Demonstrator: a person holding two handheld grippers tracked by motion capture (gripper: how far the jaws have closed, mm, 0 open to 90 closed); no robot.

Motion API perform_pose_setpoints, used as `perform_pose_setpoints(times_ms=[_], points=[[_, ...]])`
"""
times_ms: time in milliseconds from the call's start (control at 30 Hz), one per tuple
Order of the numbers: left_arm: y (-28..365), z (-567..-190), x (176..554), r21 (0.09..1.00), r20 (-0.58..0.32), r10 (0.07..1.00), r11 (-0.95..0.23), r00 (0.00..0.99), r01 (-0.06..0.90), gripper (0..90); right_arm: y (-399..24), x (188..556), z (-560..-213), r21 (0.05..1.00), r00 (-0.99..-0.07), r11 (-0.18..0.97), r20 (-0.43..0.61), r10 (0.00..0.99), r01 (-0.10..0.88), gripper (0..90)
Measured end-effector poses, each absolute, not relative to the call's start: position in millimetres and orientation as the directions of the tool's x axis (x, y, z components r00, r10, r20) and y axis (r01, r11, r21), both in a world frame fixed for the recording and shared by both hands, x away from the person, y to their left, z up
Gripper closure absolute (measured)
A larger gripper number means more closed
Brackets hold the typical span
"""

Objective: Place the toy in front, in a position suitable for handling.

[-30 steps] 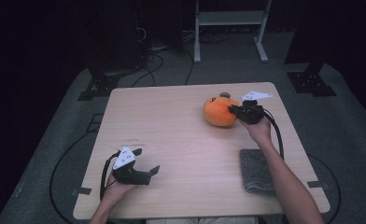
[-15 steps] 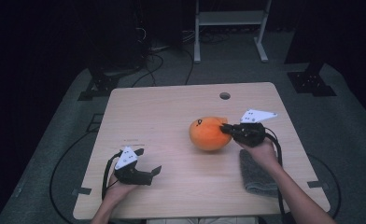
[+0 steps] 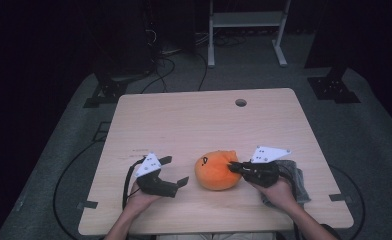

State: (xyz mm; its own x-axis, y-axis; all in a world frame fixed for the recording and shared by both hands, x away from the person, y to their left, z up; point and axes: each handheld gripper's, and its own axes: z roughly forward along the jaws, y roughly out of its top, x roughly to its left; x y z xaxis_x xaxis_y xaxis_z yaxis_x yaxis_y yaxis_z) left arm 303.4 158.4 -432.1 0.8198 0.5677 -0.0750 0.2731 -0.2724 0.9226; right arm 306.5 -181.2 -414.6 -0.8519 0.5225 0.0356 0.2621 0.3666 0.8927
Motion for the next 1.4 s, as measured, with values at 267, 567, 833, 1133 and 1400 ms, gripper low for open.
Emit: perform_pose_setpoints(times_ms=[267,567,833,1133,1400], points=[[114,-431,320,0.912,-0.029,0.504,-0.339,0.863,0.229,3.8,-195,290,-427,0.884,-0.879,0.397,0.031,0.476,0.247,80.1],[90,-440,326,0.909,-0.042,0.408,-0.362,0.912,0.204,18.5,-210,284,-431,0.875,-0.892,0.412,0.046,0.451,0.253,61.1],[86,-442,318,0.897,-0.002,0.379,-0.408,0.926,0.168,29.4,-256,291,-422,0.876,-0.821,0.371,0.048,0.569,0.308,43.2],[88,-445,315,0.894,0.001,0.384,-0.414,0.923,0.171,31.0,-287,319,-440,0.794,-0.747,0.424,0.056,0.663,0.435,34.2],[89,-446,313,0.893,0.008,0.381,-0.42,0.925,0.165,28.8,-286,330,-469,0.698,-0.735,0.507,0.041,0.676,0.506,39.4]])
